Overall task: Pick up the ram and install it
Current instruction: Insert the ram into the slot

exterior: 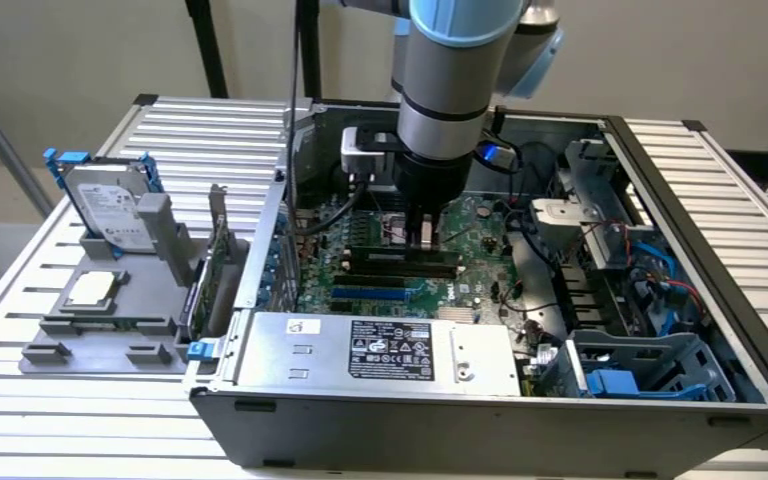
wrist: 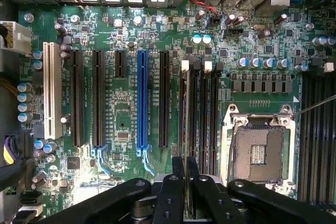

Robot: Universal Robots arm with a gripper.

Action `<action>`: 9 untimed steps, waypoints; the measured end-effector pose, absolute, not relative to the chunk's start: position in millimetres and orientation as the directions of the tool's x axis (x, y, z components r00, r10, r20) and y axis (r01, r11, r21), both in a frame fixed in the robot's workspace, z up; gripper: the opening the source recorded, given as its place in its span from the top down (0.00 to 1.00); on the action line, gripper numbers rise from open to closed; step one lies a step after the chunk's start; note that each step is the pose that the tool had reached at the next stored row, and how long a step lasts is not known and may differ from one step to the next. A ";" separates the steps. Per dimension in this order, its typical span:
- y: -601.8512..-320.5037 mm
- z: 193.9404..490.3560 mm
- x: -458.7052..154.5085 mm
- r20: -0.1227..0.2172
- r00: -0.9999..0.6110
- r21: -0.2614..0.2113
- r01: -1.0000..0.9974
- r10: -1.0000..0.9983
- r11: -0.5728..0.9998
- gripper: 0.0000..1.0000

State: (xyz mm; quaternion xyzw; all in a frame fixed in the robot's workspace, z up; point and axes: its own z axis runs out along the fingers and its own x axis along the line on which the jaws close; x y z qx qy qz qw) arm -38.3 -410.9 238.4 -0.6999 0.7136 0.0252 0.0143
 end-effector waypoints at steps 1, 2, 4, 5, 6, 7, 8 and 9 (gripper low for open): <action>-410.1 238.0 -38.3 -0.050 -0.020 0.016 -1.000 -0.999 0.019 0.87; -409.2 237.6 -38.3 -0.045 -0.020 0.016 -1.000 -0.999 0.019 0.87; -408.0 236.6 -38.3 -0.038 -0.020 0.015 -1.000 -0.999 0.019 0.87; -407.6 236.0 -38.3 -0.035 -0.020 0.015 -1.000 -0.999 0.019 0.87; -407.2 235.7 -38.3 -0.034 -0.020 0.015 -1.000 -0.999 0.020 0.87; -406.6 235.5 -38.3 -0.032 -0.021 0.015 -1.000 -0.999 0.020 0.87; -406.1 235.1 -38.3 -0.032 -0.021 0.015 -1.000 -0.999 0.021 0.87; -405.7 234.8 -38.3 -0.031 -0.021 0.015 -1.000 -0.999 0.021 0.87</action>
